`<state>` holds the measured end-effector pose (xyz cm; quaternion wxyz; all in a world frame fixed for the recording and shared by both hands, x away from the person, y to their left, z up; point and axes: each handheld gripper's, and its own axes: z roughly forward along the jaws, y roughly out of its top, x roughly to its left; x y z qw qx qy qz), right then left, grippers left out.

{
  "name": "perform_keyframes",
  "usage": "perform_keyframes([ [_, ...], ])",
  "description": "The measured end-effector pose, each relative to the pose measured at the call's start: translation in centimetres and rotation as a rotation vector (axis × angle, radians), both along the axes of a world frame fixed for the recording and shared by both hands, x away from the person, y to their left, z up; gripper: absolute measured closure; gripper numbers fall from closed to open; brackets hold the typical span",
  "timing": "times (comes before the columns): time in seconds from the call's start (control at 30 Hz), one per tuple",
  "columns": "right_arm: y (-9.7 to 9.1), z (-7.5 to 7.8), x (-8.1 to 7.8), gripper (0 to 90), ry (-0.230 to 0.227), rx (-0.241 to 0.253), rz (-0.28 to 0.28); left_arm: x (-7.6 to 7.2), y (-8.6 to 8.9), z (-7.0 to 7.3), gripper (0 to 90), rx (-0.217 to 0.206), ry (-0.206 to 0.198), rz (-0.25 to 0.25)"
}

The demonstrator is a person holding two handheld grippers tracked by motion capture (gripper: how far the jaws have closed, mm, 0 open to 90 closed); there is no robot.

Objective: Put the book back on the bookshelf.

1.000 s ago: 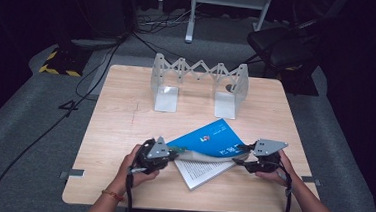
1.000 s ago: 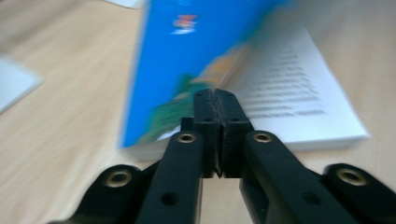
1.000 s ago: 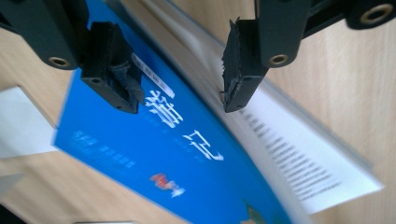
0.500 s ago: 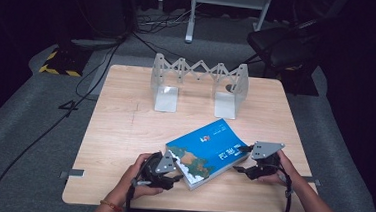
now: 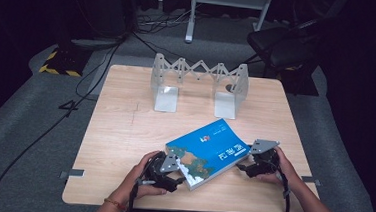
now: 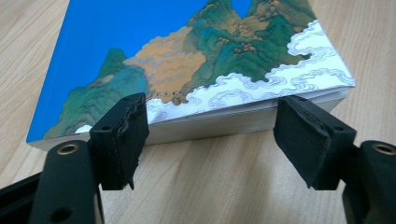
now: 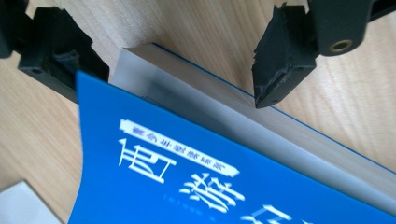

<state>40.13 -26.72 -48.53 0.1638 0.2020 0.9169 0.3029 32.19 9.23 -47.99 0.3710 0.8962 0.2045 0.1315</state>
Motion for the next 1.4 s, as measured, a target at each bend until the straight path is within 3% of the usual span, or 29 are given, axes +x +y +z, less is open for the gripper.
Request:
perform_keyframes([
  [0.17, -0.1, -0.1, 0.3, 15.9, 0.028, 0.031, -0.018, -0.2, -0.2, 0.1, 27.5, 0.01, 0.002, -0.009],
  [0.43, -0.5, 1.0, 0.3, 15.9, 0.023, 0.113, -0.036, -0.5, -0.4, 0.6, 26.5, 0.0, 0.007, -0.048],
  [0.57, -0.3, 1.2, 0.1, 16.1, 0.003, 0.095, -0.035, -0.7, -0.6, 0.6, 26.4, 0.005, 0.01, -0.056],
  [0.67, -0.4, 1.3, 0.2, 15.9, 0.001, 0.121, -0.041, -0.8, -0.7, 0.8, 26.4, 0.0, 0.013, -0.056],
  [0.8, -0.3, 1.5, 0.3, 15.0, 0.004, 0.139, -0.044, -1.1, -0.8, 1.4, 26.4, -0.013, 0.007, -0.064],
  [0.87, -0.2, 2.0, 0.3, 15.0, -0.015, 0.167, -0.051, -1.4, -0.9, 1.8, 26.4, -0.028, 0.0, -0.061],
  [0.93, 0.1, 2.2, 0.2, 15.0, -0.03, 0.162, -0.052, -1.7, -1.0, 2.2, 27.7, -0.049, -0.001, -0.053],
  [1.03, 0.5, 2.2, 0.2, 15.0, -0.046, 0.152, -0.056, -2.2, -1.4, 2.9, 23.6, -0.079, 0.01, -0.093],
  [1.1, 0.5, 2.4, 0.2, 15.0, -0.053, 0.167, -0.059, -2.4, -2.2, 3.2, 23.0, -0.094, 0.011, -0.078],
  [1.2, 0.7, 2.7, 0.3, 15.0, -0.05, 0.189, -0.073, -2.7, -4.6, 3.3, 22.0, -0.071, -0.007, -0.062],
  [1.3, 0.9, 3.1, 0.3, 15.3, -0.061, 0.208, -0.082, -3.0, -7.2, 2.7, 20.1, -0.011, -0.043, -0.008],
  [1.4, 1.2, 3.6, 0.3, 15.3, -0.066, 0.232, -0.098, -2.9, -8.3, 1.8, 19.5, 0.027, -0.056, 0.067],
])
